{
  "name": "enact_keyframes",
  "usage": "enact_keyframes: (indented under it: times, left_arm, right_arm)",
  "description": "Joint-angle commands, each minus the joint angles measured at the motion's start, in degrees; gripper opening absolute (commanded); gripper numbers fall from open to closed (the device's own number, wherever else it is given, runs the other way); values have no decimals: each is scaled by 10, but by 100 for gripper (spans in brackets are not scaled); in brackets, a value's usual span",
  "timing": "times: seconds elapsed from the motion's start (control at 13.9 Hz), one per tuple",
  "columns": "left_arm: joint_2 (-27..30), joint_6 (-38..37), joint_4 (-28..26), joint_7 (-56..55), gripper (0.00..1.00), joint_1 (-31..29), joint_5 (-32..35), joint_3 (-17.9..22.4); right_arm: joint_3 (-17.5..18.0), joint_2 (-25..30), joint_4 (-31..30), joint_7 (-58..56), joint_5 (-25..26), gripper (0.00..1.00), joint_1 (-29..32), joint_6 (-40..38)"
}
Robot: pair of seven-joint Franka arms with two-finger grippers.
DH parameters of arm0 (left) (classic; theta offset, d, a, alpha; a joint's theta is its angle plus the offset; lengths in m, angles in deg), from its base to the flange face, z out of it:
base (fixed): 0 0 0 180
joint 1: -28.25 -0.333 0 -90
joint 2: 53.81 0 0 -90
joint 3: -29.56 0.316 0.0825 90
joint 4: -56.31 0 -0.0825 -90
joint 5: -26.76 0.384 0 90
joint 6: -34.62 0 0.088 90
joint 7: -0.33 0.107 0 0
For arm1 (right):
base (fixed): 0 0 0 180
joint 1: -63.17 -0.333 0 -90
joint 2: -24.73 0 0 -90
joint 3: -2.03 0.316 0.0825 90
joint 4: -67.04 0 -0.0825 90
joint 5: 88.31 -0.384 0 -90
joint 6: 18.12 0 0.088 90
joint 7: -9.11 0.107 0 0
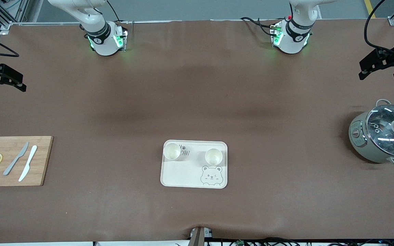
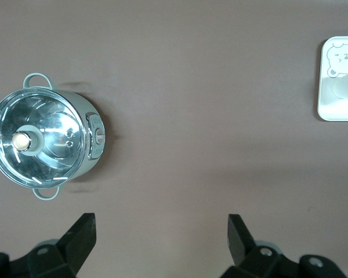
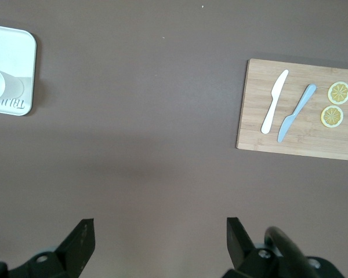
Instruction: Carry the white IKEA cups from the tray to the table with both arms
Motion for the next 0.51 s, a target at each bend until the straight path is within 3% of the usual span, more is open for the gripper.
enact_keyframes:
  times: [0.0, 0.43]
  left_arm:
    - [-3, -12, 14, 7, 100, -3, -4, -1]
    - [-38, -10, 23, -2, 100, 10, 2, -19]
  right_arm:
    - [1, 4, 1, -8, -9, 100, 6, -2]
    - [2, 3, 3, -7, -10, 100, 5, -1]
